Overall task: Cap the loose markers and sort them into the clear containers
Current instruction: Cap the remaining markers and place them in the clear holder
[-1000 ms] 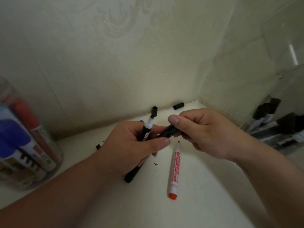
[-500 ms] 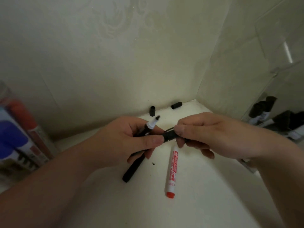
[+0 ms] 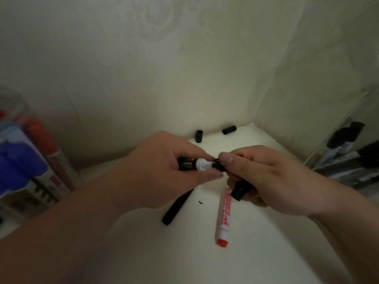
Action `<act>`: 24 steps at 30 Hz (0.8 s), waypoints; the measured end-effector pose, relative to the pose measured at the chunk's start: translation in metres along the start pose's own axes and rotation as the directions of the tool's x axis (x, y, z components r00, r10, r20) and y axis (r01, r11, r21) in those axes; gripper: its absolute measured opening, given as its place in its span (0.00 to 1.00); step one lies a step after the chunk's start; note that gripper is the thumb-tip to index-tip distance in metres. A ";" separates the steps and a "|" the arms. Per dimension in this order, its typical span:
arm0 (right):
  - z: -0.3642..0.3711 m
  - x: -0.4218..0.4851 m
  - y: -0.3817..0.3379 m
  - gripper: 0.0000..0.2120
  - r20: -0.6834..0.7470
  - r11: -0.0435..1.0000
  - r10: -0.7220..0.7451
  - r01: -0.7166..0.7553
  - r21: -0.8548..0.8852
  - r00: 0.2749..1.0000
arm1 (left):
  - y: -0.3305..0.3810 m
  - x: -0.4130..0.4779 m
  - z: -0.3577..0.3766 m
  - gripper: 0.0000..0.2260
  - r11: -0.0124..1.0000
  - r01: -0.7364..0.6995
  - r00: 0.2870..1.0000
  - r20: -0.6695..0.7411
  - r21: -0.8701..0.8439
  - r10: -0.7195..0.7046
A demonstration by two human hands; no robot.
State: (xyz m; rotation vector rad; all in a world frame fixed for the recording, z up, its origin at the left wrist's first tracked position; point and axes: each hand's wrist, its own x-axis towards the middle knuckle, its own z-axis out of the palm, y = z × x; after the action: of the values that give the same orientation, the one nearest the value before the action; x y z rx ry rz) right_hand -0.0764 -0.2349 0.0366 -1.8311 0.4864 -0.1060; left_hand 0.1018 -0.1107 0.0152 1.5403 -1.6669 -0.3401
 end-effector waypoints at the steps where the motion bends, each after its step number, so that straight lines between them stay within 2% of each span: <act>1: 0.001 0.000 0.000 0.23 0.019 0.997 0.023 -0.025 0.068 1.000 | -0.001 0.000 0.000 0.12 0.999 -0.034 0.999 -0.011 0.035 0.034; 4: 0.001 0.001 0.001 0.19 0.052 0.985 0.070 -0.078 0.157 0.996 | -0.002 0.001 0.002 0.11 0.995 -0.063 0.998 -0.012 0.077 0.064; 6: 0.000 0.001 0.001 0.19 0.064 0.987 0.072 -0.081 0.139 0.995 | -0.001 0.001 0.005 0.13 0.997 -0.039 0.999 -0.010 0.072 0.040; 10: -0.001 0.003 0.004 0.25 0.012 0.980 -0.011 0.013 -0.197 1.000 | -0.002 0.000 0.007 0.14 0.997 0.067 0.998 -0.010 -0.046 -0.067; 12: -0.002 0.003 0.007 0.27 0.023 0.967 -0.038 0.043 -0.252 0.999 | -0.003 -0.002 0.009 0.18 0.990 0.104 0.994 0.031 -0.099 -0.101; 14: -0.003 0.002 0.007 0.24 0.044 0.988 -0.023 0.030 -0.155 0.999 | -0.001 -0.002 0.010 0.21 0.977 0.130 0.990 0.068 -0.167 -0.120; 17: -0.004 0.001 -0.002 0.21 0.034 1.000 -0.020 0.020 -0.015 0.999 | 0.003 -0.001 0.008 0.18 0.962 0.154 0.987 0.085 -0.227 -0.138; 21: -0.013 0.004 -0.005 0.24 -0.125 0.999 -0.033 0.031 -0.015 0.992 | 0.004 0.002 0.007 0.18 0.933 0.190 0.982 0.072 -0.305 -0.176; 24: -0.025 0.007 -0.002 0.19 -0.219 0.997 -0.055 0.065 0.039 0.974 | -0.005 0.003 0.013 0.16 0.918 0.239 0.969 0.024 -0.317 -0.244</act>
State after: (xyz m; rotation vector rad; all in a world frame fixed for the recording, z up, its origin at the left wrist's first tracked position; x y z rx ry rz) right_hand -0.0772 -0.2600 0.0452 -1.7978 0.5768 -0.3602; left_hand 0.0966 -0.1189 0.0054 1.4966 -1.3313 -0.6915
